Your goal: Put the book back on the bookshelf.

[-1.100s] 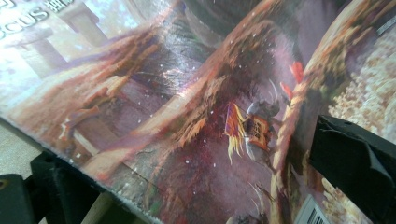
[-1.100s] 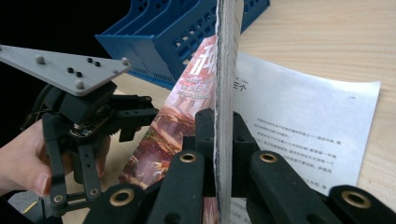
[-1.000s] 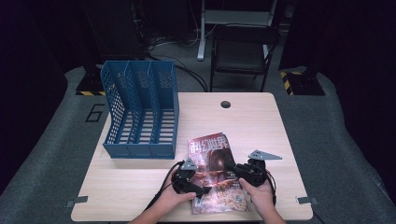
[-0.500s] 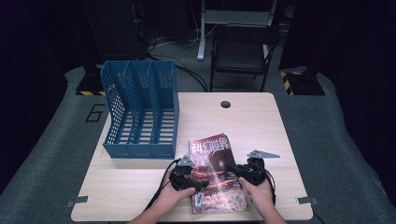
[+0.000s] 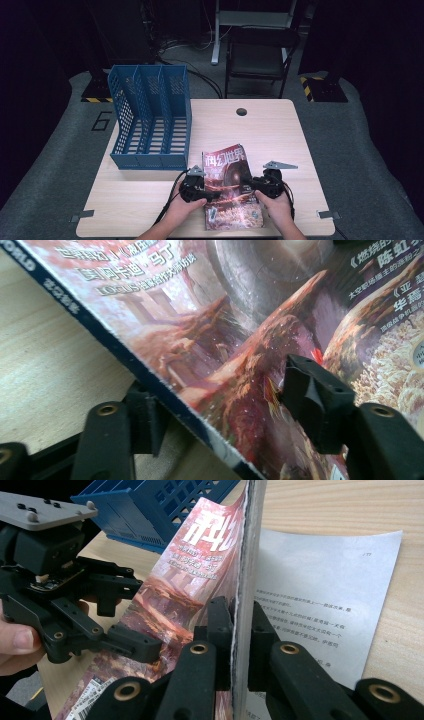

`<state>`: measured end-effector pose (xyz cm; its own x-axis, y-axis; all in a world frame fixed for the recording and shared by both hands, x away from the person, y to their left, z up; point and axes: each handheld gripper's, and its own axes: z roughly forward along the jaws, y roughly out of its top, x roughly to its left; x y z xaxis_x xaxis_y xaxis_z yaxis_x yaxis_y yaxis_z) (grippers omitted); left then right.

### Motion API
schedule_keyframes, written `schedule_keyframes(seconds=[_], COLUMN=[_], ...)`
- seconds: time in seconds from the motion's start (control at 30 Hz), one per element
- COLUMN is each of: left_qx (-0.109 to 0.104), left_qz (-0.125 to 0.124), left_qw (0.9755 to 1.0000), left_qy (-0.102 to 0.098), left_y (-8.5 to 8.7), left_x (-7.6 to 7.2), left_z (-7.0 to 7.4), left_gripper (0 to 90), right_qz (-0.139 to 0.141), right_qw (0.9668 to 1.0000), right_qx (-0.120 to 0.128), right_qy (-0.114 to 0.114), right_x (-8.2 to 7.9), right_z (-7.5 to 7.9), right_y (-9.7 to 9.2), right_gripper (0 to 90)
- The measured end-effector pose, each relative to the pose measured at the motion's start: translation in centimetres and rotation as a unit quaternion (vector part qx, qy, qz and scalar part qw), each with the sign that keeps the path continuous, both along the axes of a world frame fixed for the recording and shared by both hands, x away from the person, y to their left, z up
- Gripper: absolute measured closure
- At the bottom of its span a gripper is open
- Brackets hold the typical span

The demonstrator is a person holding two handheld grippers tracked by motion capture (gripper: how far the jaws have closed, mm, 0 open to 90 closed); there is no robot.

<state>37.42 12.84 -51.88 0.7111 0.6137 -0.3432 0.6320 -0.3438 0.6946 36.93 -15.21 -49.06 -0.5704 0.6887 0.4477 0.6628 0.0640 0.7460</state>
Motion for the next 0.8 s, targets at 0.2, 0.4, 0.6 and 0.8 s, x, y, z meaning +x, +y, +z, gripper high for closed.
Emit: schedule_keyframes(seconds=[0.2, 0.4, 0.6, 0.8], left_qx=[-0.001, -0.009, -0.008, -0.011], left_qz=[-0.003, -0.002, -0.007, -0.011], left_qw=[1.0000, 0.9999, 0.9999, 0.9998], left_qy=[-0.008, -0.005, -0.007, -0.013], left_y=[0.3, 0.5, 0.7, 0.9], left_x=[0.0, 0.0, -0.2, -0.4], left_z=[0.3, 0.7, 1.2, 1.8], left_gripper=[49.2, 57.3, 62.0, 66.3], right_qz=[-0.001, -0.002, -0.001, -0.001], right_qw=[1.0000, 1.0000, 0.9999, 0.9996], right_qx=[-0.001, -0.001, -0.003, 0.000], right_qy=[0.006, 0.006, 0.015, 0.028], right_x=[0.1, 0.2, 0.4, 0.6], right_z=[-0.1, -0.2, -0.4, -0.7], right_y=[-0.2, -0.3, -0.6, -1.0], right_gripper=[84.2, 83.4, 81.7, 80.0])
